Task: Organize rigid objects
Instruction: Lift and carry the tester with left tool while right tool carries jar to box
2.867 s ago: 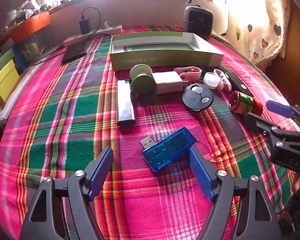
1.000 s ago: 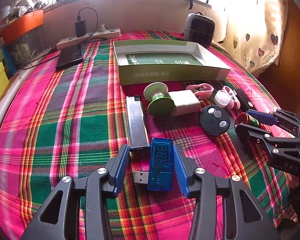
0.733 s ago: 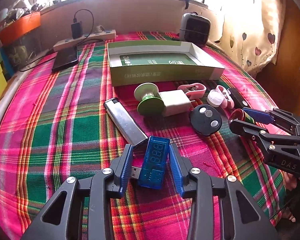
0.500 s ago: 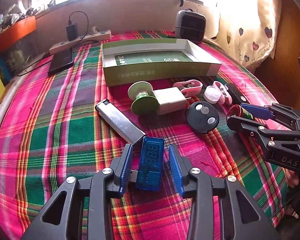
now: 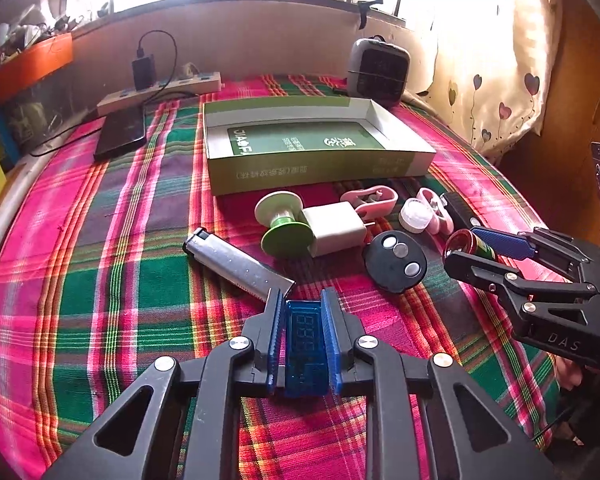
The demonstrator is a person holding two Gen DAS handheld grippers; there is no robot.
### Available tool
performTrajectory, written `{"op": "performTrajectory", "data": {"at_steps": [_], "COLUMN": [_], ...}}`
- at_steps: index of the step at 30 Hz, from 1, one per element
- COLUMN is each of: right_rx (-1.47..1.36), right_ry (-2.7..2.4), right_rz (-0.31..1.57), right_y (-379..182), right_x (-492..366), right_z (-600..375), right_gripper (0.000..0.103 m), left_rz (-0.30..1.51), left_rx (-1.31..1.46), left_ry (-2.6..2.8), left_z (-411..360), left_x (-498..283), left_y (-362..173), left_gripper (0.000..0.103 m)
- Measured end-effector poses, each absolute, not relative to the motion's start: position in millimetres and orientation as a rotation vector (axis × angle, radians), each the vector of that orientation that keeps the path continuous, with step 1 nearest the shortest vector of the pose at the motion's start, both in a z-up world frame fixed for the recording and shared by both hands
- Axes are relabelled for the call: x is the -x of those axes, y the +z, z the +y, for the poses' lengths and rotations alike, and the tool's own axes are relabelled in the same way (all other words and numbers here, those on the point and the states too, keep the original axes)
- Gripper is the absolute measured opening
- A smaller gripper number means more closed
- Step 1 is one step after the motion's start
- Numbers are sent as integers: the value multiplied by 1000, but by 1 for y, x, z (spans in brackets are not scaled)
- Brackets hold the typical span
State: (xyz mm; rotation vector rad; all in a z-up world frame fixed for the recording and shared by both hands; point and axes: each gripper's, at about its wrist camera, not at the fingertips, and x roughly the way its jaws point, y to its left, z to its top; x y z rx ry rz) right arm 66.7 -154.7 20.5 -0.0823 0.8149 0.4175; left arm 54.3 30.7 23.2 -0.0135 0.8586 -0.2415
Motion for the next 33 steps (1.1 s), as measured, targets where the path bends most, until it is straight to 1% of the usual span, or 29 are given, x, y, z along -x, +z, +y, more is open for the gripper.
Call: {"op": "performTrajectory", "data": {"at_steps": [5,9,11,13,16,19,24,25,27,33], "right_rx": [84,75,80,76,69,65,61,60,56,52], "right_ry": [414,417,422,423,420,418,412,410,411,407], "right_rz": [800,807,806,809,823,824,823,824,829,827], "right_y": [26,27,27,26,23,22,23,22,21,22], "right_x": [-67,-68,-66,-66,-68,-68,-69,-69,-69,-69], "right_z": [-153,-153,-152,-151,-151,-151,-153,-153,-153,-155], "right_gripper": [47,47,47,47,47,47,47,47,47,47], "left_rz": [853,888,903,916,917,956,943,942,938,919], "left_rx": [11,40,42,40,18,-38,-85,-95,-103,-75], "left_ry": [-231,-260,-257,-265,-267,-254,-273,-271,-256,-252], "left_z": [36,43,45,45,40,30,20,19,20,24], "left_x": [-58,-57,-57,-55,-54,-56,-52,-52,-51,-52], "left_y": [27,24,21,19,19,11,10,10,11,15], "left_gripper": [16,18,29,33,34,34,33,33,21,20]}}
